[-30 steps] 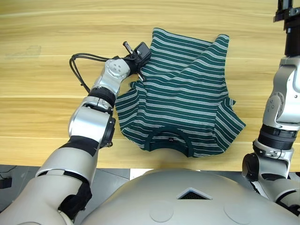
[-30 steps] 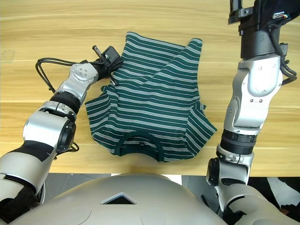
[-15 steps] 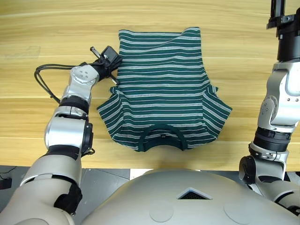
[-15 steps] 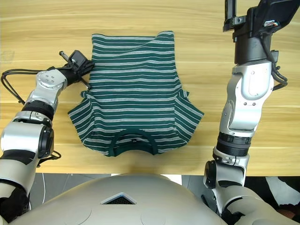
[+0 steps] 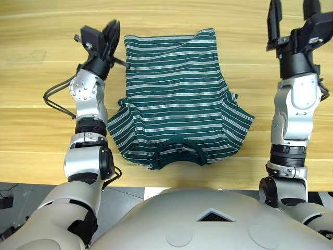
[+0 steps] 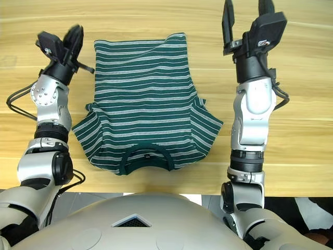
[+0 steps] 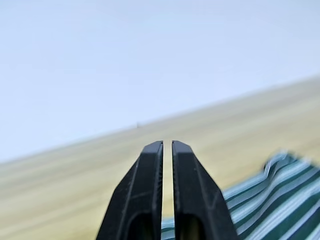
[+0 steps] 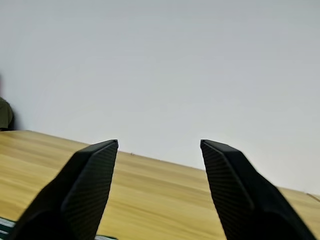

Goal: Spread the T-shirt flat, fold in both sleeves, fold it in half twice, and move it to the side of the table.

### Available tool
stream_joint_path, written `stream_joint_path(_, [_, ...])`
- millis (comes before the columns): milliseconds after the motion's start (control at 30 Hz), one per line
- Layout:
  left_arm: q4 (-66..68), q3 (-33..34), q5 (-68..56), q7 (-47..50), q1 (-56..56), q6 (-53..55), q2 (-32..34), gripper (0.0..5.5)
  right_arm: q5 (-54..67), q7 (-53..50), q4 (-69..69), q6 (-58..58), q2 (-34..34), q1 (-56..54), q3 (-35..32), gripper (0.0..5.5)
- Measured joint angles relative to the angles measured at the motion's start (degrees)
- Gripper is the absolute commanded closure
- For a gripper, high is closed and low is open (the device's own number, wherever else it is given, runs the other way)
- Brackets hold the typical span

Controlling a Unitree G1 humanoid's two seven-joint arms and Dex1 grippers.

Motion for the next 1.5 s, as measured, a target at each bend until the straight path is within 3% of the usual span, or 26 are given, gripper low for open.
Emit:
stream_joint_path(167, [-23.62,2.08,-5.77,2.10,11.38,9.19,-0.19,5.19,0.43,0.13,2.36,-2.30,1.26,0.45,-0.10,2.45])
stream_joint_path(267, [-40.37,4.25,-10.02,6.75,20.54,20.46,0.25,5.19,1.61,0.15,4.49,-4.75,3.36,1.33,-0.24,2.45])
stream_joint_path(367, [-59.82,7.30,-15.63,13.00,35.02,32.54,0.16,5.19,2.98,-0.07,6.63,-8.04,6.36,2.62,-0.41,2.45])
stream_joint_path(533, [-79.32,13.04,-32.06,20.81,53.13,44.43,-2.67,5.19,5.43,-1.28,9.43,-11.09,10.04,2.39,-1.84,2.45])
stream_joint_path(667, [-82.82,13.09,-39.97,23.66,63.70,49.54,-5.87,5.19,5.48,-1.77,10.33,-12.72,10.17,2.48,-3.09,2.45])
stream_joint_path(800, [-80.46,13.67,-41.46,24.70,64.41,51.37,-6.44,5.19,5.48,-2.57,9.51,-13.07,9.96,2.56,-4.55,2.45])
stream_joint_path(1133, [-74.15,9.49,-35.20,23.69,61.74,53.42,-6.38,3.73,4.95,-3.96,5.28,-13.07,9.76,4.93,-5.94,2.40])
stream_joint_path(1500, [-72.62,8.10,-31.22,23.25,64.74,54.41,-7.25,3.73,4.35,-4.53,4.38,-12.91,9.59,5.83,-5.93,2.40])
